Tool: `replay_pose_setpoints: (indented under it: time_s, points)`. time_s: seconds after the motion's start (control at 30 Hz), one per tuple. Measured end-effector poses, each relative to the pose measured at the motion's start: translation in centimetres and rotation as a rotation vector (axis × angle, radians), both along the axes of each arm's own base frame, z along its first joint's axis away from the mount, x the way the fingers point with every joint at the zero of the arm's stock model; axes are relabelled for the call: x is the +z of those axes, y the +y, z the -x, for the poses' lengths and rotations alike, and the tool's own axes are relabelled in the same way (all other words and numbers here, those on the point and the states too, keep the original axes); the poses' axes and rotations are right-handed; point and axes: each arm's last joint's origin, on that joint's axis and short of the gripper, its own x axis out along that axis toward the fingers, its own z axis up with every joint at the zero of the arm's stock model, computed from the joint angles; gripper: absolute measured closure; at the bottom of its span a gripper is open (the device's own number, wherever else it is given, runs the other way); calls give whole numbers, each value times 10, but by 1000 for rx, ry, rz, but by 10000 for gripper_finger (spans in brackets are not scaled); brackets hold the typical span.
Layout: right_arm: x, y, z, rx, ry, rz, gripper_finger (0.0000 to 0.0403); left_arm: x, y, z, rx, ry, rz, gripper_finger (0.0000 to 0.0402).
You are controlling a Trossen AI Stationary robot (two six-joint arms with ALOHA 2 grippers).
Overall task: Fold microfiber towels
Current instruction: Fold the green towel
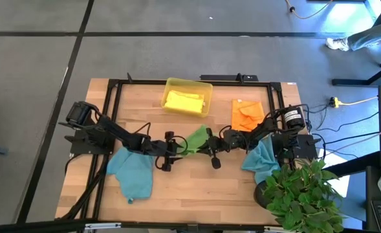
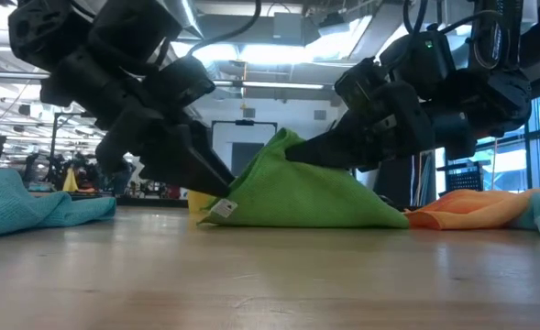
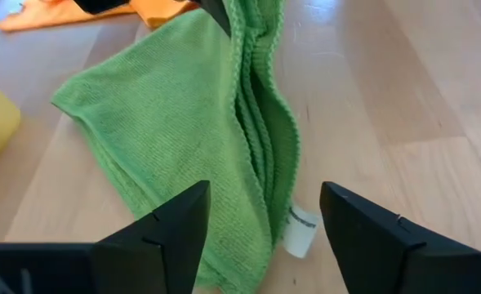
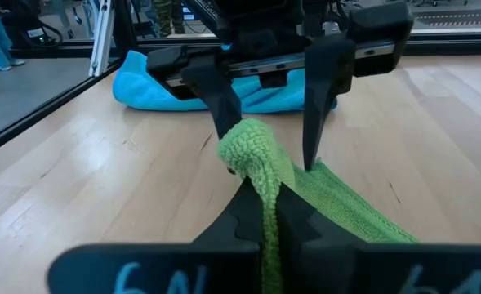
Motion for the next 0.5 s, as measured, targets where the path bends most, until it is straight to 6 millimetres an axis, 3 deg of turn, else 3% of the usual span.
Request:
replay_pose_setpoints:
  time_s: [0.5]
  points:
    - [0, 0, 0, -1, -2, -4, 399, -26, 2, -2, 66, 66, -50, 166]
